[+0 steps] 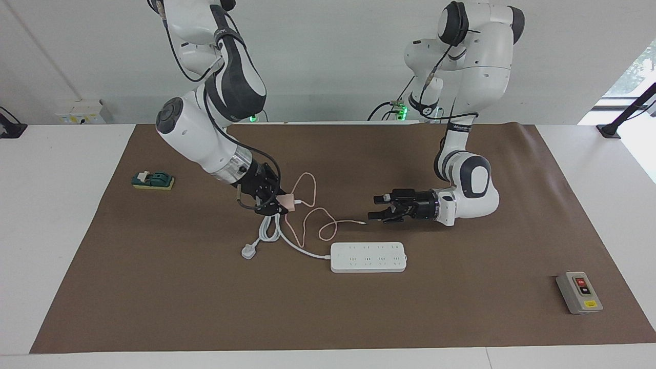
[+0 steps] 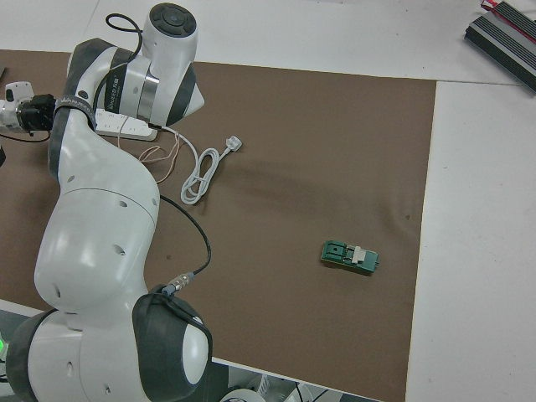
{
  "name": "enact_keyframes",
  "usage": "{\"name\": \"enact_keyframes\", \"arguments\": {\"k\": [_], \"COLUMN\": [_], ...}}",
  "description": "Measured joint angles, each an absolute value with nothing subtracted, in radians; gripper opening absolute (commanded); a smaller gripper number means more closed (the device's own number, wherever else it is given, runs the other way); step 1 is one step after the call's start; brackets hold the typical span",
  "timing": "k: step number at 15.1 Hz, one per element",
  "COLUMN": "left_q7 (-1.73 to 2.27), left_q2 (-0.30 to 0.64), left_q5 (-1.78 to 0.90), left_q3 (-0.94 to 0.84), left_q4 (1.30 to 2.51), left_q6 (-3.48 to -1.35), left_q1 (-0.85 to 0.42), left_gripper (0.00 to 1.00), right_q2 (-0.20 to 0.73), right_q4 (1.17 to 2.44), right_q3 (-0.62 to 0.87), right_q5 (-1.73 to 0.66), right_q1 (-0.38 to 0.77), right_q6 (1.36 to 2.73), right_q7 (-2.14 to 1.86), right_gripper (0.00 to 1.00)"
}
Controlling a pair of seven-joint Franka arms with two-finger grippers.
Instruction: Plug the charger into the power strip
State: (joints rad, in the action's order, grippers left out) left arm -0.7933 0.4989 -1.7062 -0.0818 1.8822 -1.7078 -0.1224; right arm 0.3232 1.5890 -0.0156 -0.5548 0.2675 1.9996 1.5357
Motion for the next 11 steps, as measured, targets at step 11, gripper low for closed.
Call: {"name": "enact_keyframes", "arguments": {"k": [11], "left_q7": [-0.756], "left_q2": [0.419], "left_q5": [-1.831], "left_q3": [-0.176], "left_q4": [1.88], "left_q6": [-2.032], "left_q1": [-0.188], "left_gripper": [1.0], "right_q2": [0.475], "right_q4": [1.427], "right_q3": [-0.021], "right_q5": [-0.553], "right_q1": [0.417], "right_q6": [2.085], "right_q7": [1.652], "right_gripper": [0.0]}}
